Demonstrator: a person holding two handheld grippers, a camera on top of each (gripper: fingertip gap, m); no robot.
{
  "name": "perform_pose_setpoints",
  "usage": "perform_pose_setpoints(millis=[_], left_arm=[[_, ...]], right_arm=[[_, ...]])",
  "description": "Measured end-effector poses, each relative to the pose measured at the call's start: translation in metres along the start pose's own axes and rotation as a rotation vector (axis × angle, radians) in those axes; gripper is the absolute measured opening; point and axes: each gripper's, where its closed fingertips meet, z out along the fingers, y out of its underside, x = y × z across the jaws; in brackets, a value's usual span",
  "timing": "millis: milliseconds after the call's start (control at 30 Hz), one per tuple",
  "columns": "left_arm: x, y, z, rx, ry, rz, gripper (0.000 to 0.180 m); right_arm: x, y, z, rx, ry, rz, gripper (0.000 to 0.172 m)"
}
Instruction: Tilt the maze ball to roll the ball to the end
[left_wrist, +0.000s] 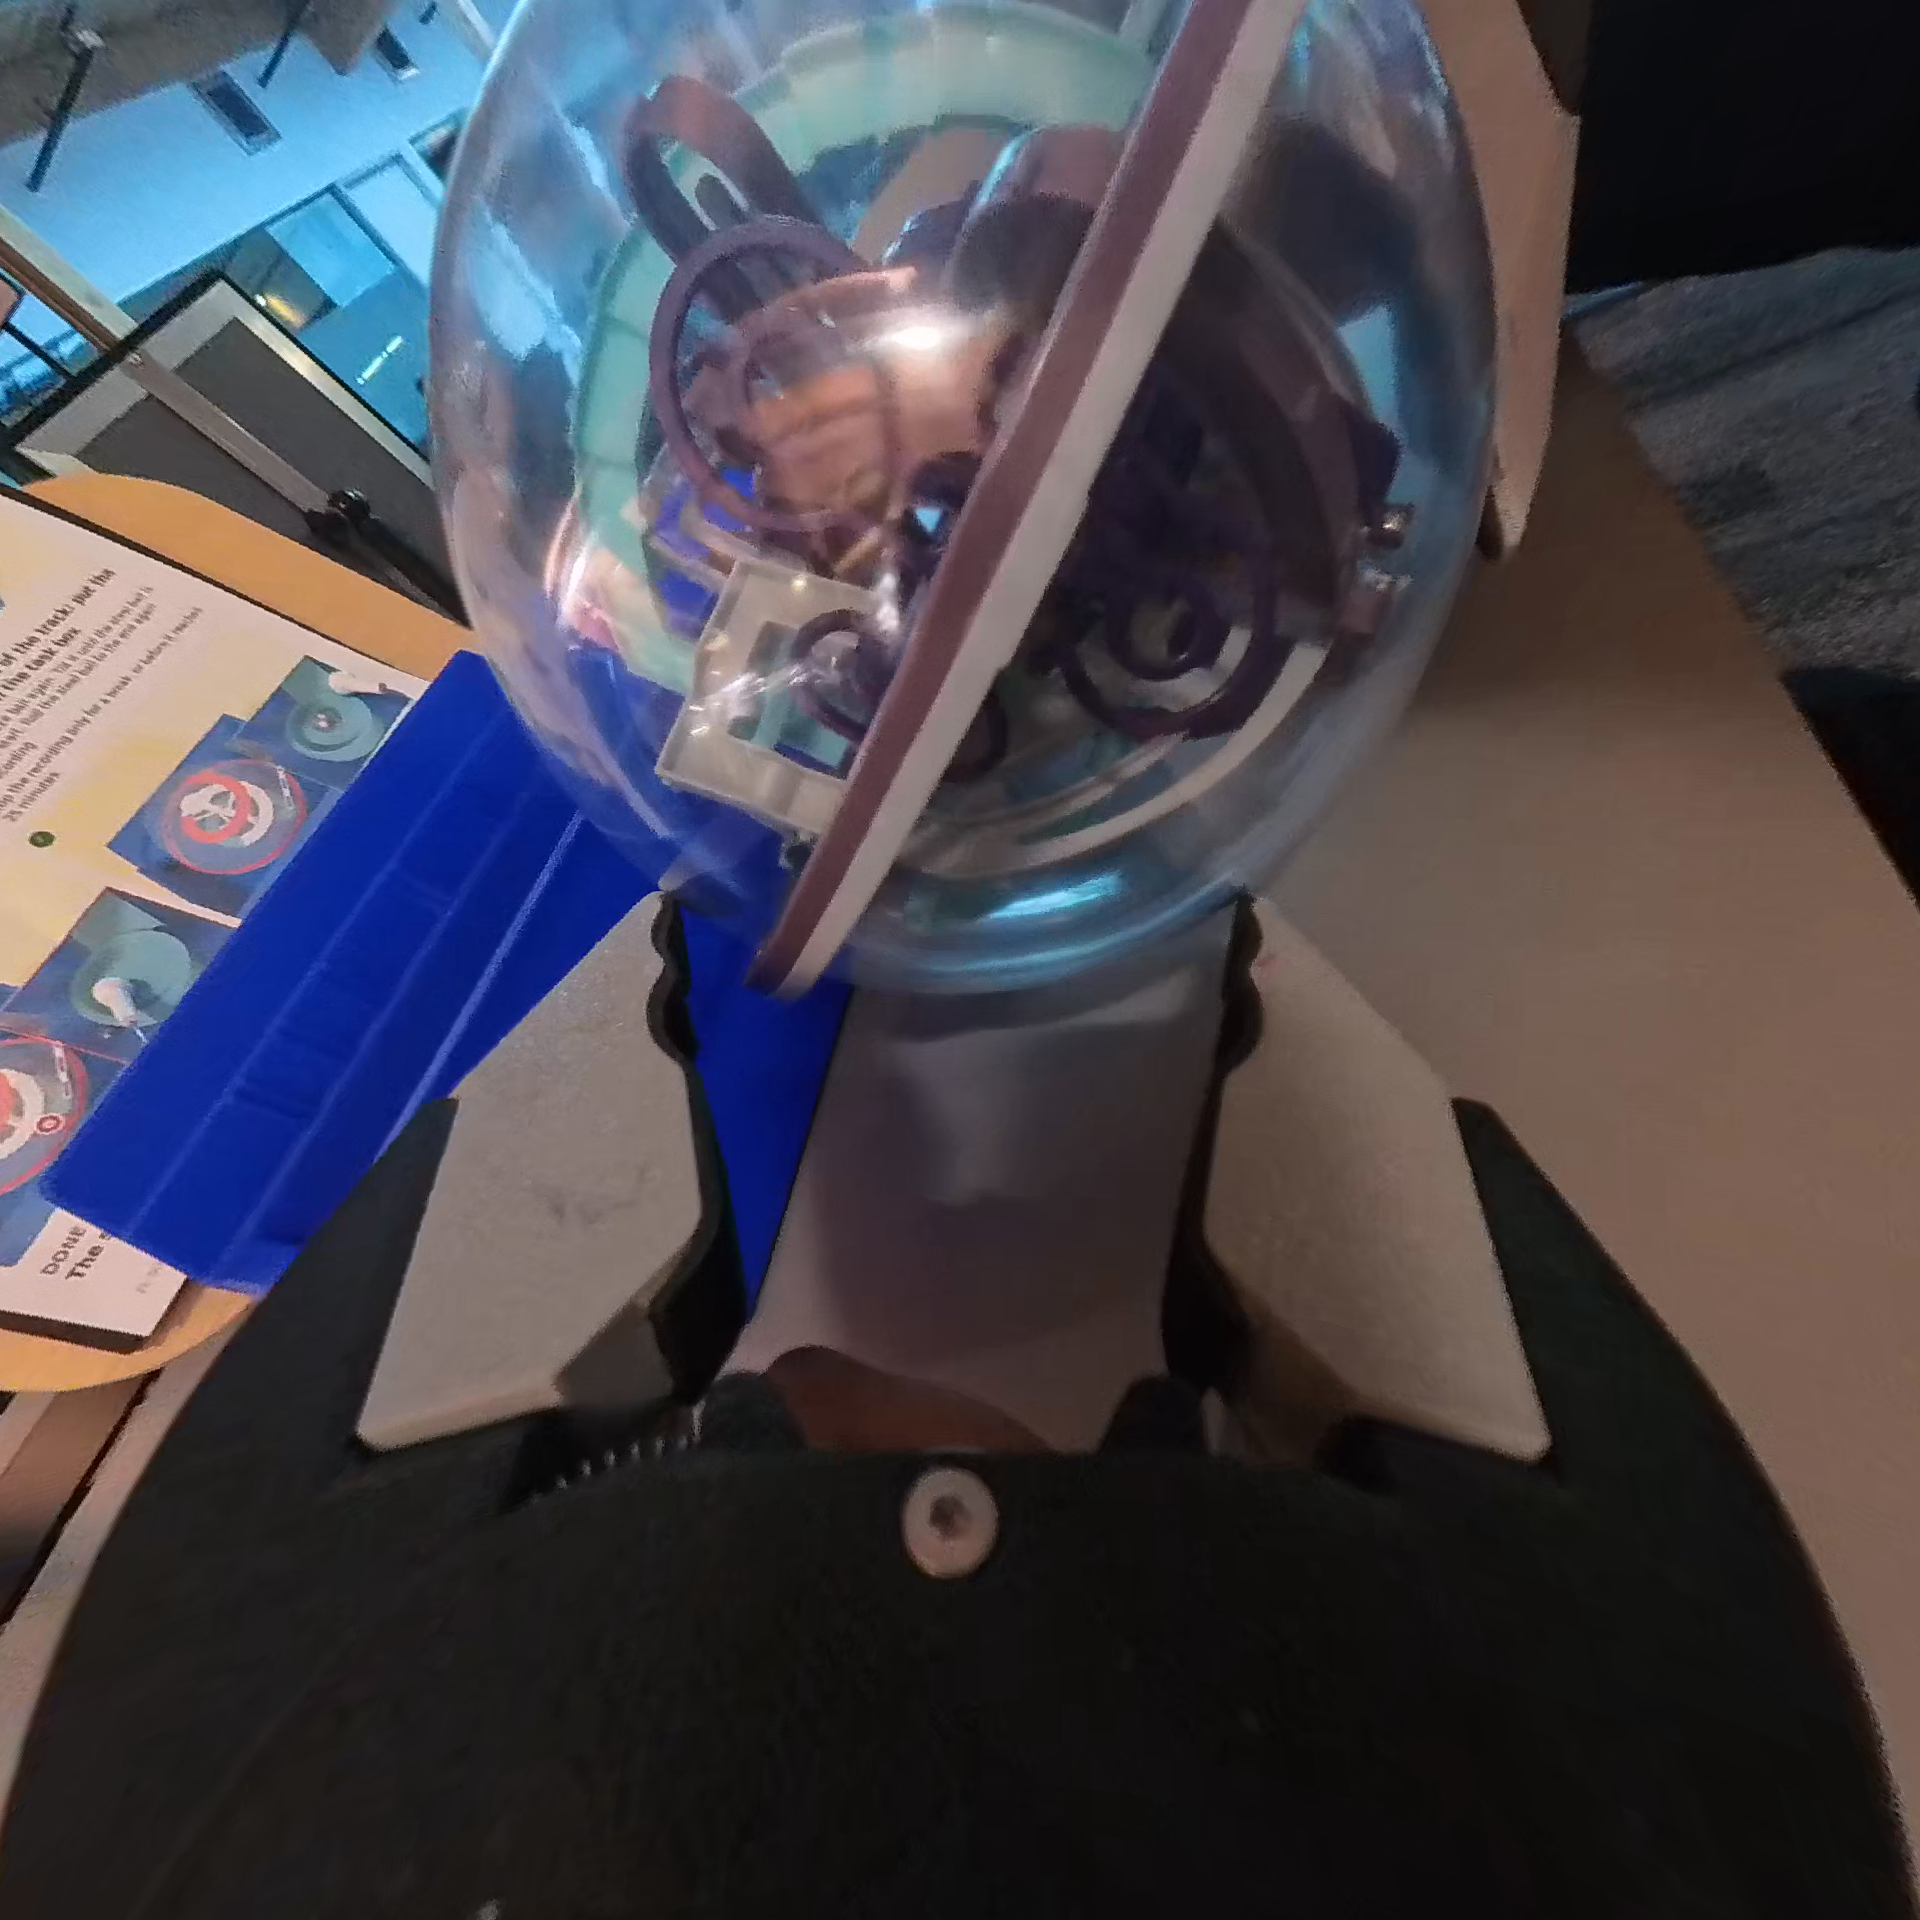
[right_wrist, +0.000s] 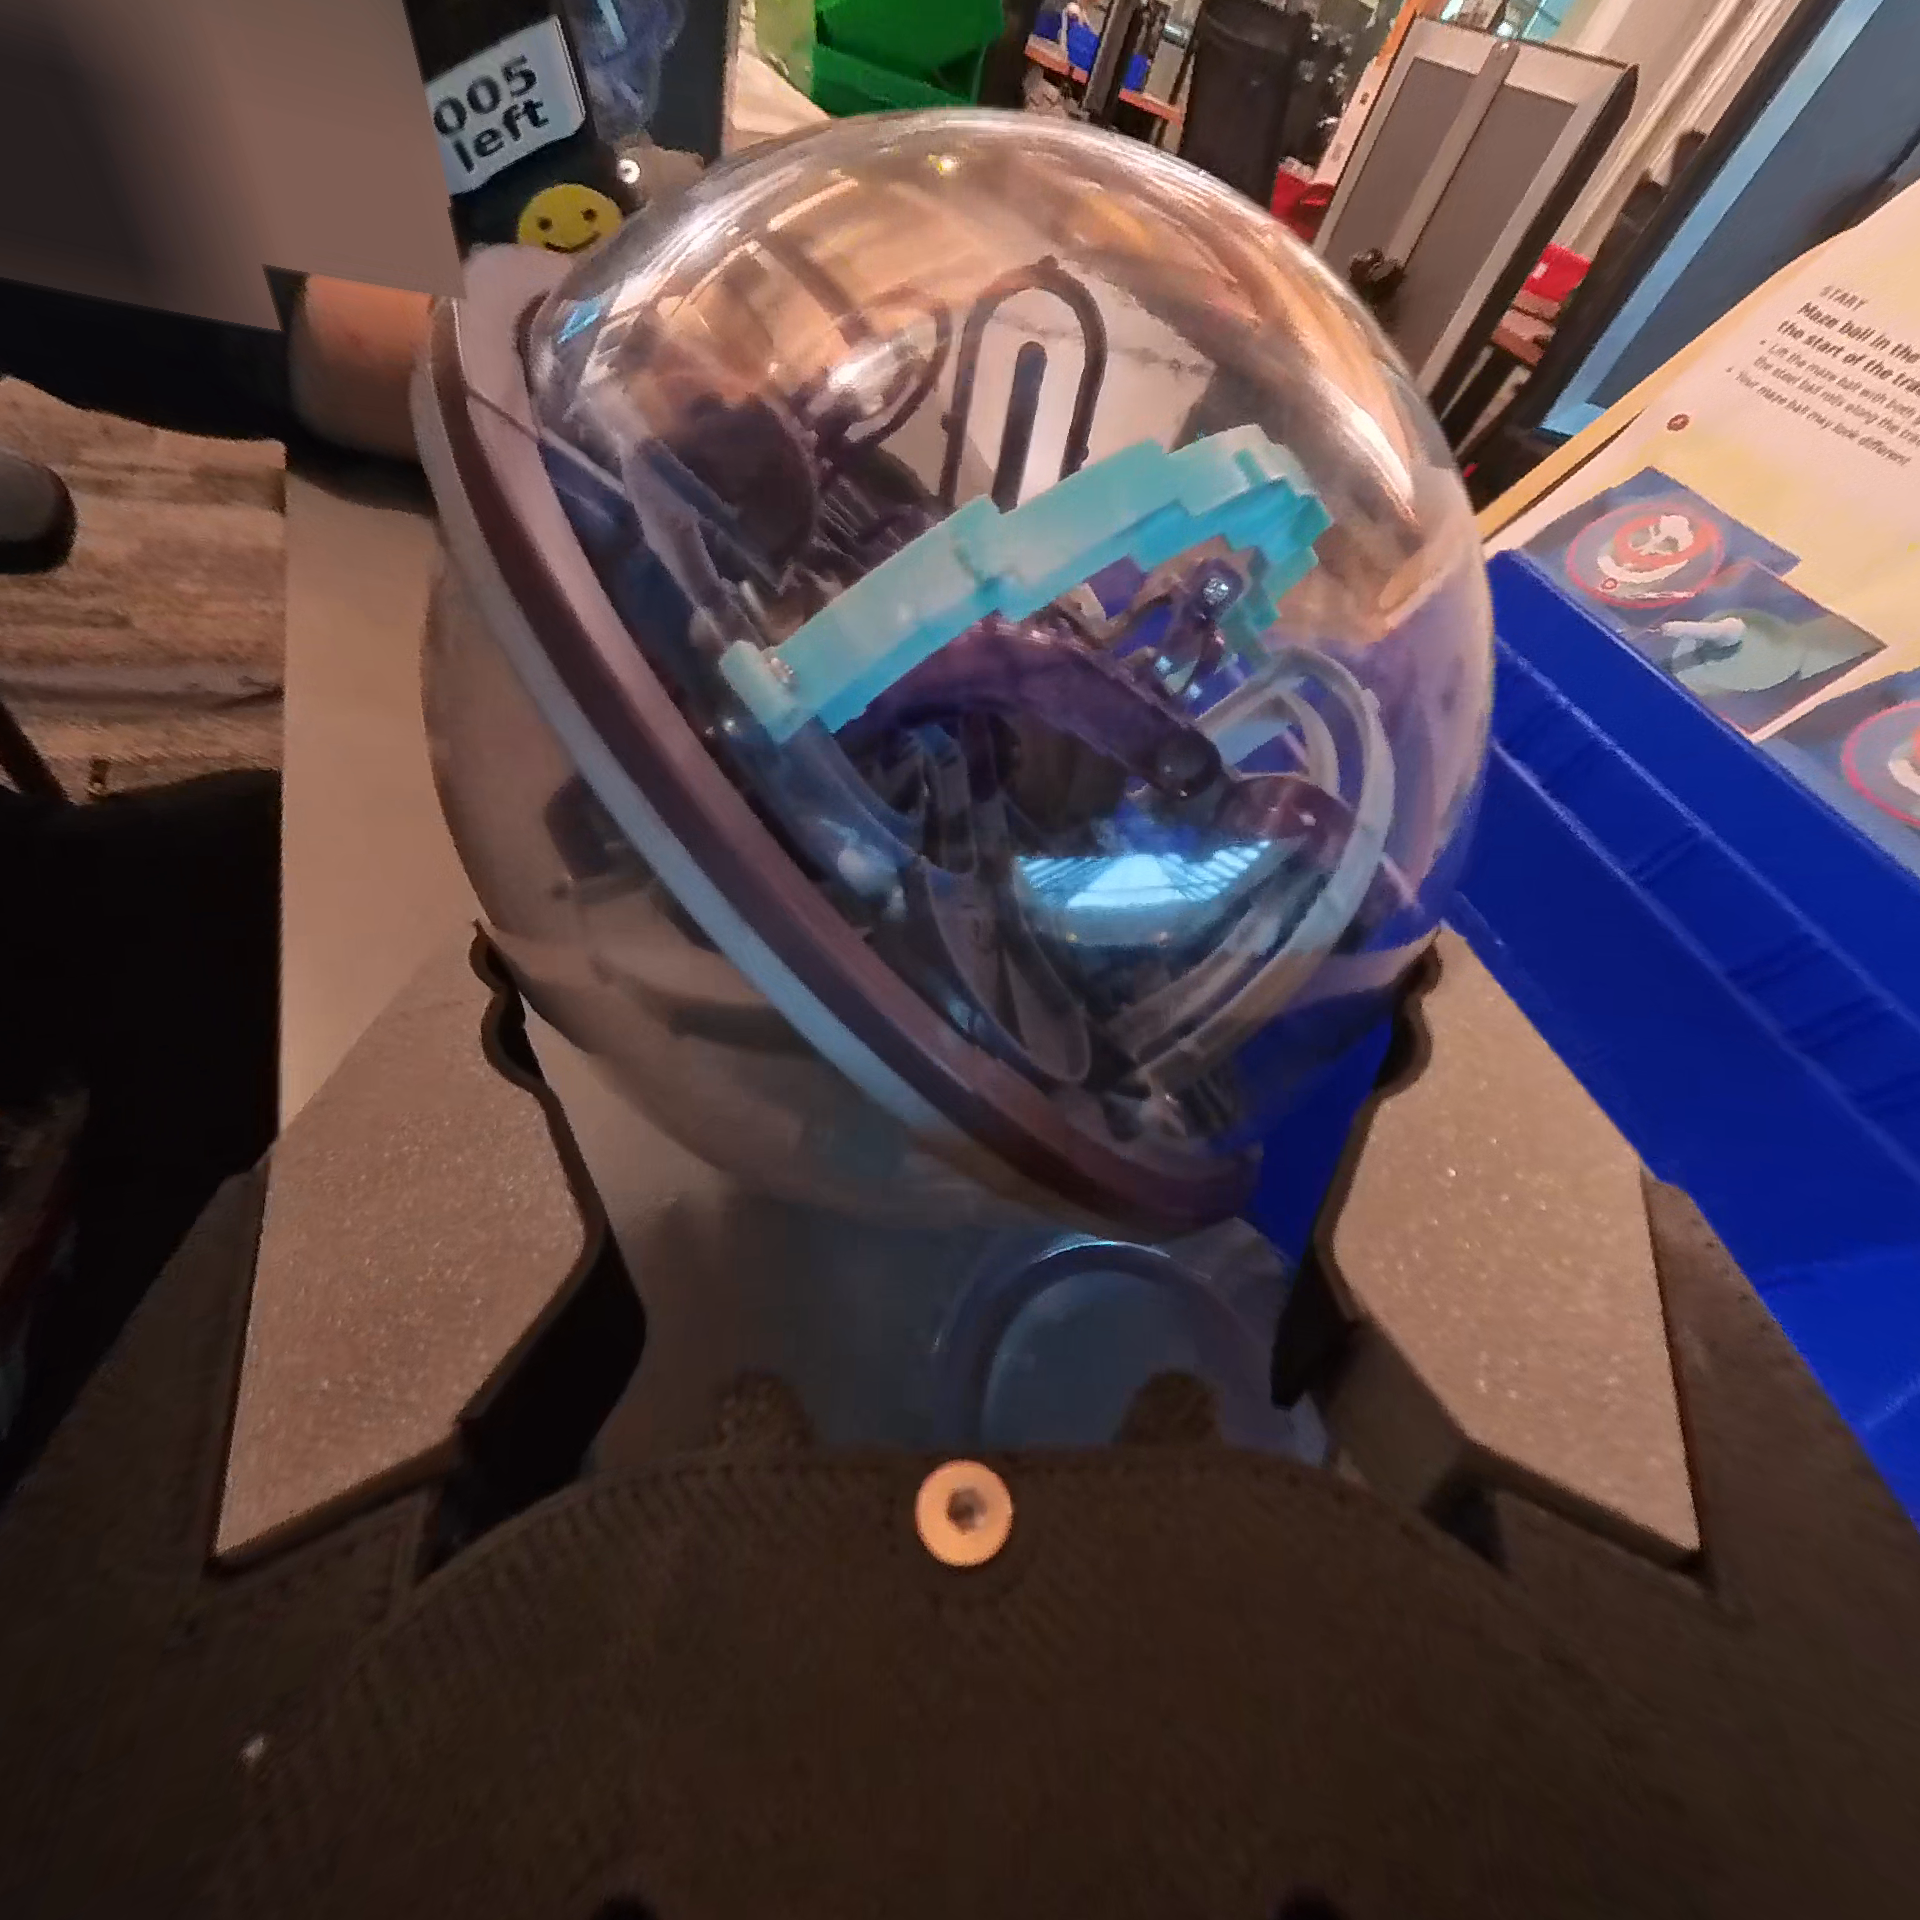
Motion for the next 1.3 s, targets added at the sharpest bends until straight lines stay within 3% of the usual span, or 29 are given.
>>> perform_pose_setpoints(millis=[467, 667, 967, 1300], left_arm=[[0.001, -0.01, -0.011, -0.005, 0.092, -0.183, 0.104], [0.004, -0.003, -0.009, -0.061, 0.107, -0.194, 0.104], [0.002, -0.013, -0.007, -0.007, 0.078, -0.22, 0.103], [-0.011, -0.034, -0.014, 0.044, -0.009, -0.17, 0.105]], right_arm=[[-0.006, 0.001, 0.005, 0.018, -0.157, 0.324, 0.157], [-0.009, 0.009, 0.007, -0.042, -0.173, 0.363, 0.158], [-0.006, -0.004, -0.001, 0.046, -0.21, 0.482, 0.157], [0.001, -0.033, -0.007, 0.13, -0.193, 0.457, 0.158]])
